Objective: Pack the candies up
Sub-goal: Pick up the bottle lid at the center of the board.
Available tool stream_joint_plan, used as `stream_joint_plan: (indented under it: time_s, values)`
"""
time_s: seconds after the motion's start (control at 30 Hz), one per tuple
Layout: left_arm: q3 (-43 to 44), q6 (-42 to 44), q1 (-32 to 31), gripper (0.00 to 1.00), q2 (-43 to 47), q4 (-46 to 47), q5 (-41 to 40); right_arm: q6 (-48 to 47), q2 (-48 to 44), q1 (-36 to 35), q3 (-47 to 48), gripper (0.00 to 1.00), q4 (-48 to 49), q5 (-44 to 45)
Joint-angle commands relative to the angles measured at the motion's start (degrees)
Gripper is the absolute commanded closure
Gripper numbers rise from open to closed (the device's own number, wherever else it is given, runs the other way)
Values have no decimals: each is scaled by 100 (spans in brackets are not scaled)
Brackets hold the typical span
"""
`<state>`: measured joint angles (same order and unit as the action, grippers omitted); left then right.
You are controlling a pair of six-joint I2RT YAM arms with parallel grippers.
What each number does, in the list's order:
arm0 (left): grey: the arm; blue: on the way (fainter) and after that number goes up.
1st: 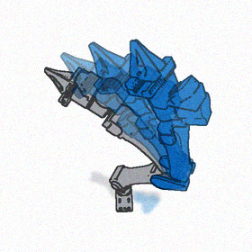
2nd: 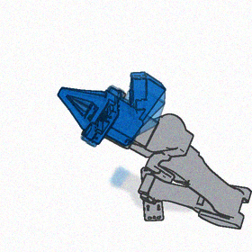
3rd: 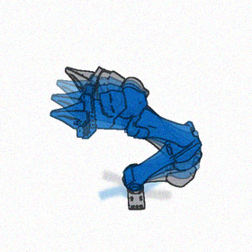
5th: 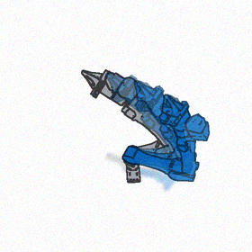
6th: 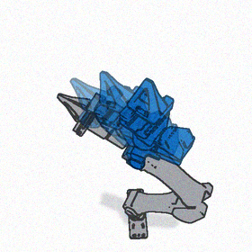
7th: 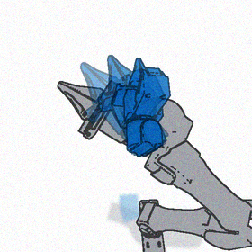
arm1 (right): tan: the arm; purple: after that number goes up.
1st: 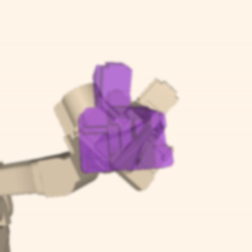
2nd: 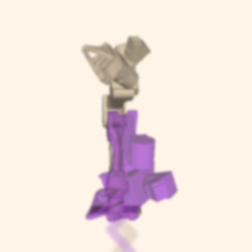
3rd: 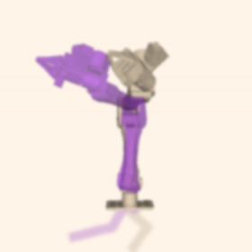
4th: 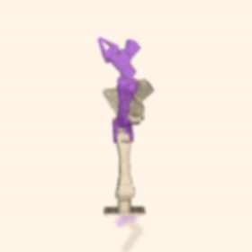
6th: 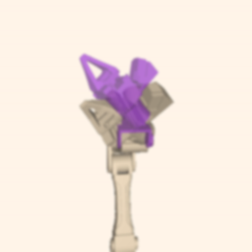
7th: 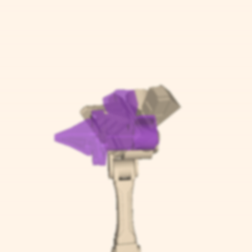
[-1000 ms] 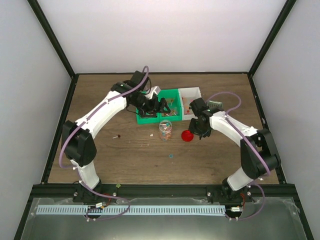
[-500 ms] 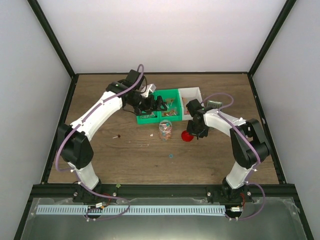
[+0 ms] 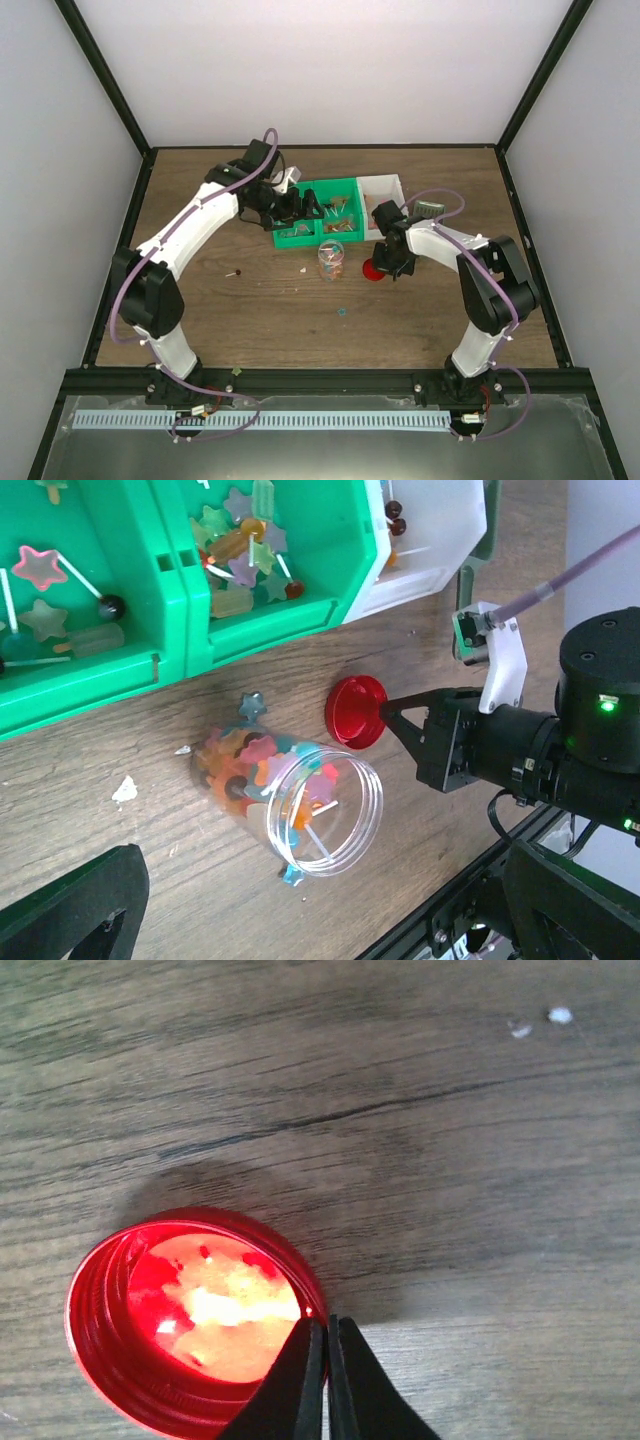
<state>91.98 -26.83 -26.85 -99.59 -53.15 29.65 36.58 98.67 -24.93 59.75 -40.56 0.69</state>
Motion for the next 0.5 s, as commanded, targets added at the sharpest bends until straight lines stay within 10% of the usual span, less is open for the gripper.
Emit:
stream_joint_plan:
  time_s: [0.0,0.47]
  values:
    - [-154,-93,112,2,246,125,-13,-36,-38,3,-27,99,70,-7]
    - [-674,-531,530,2,536,885,425,-37,-985,10,396,99,-372,-21]
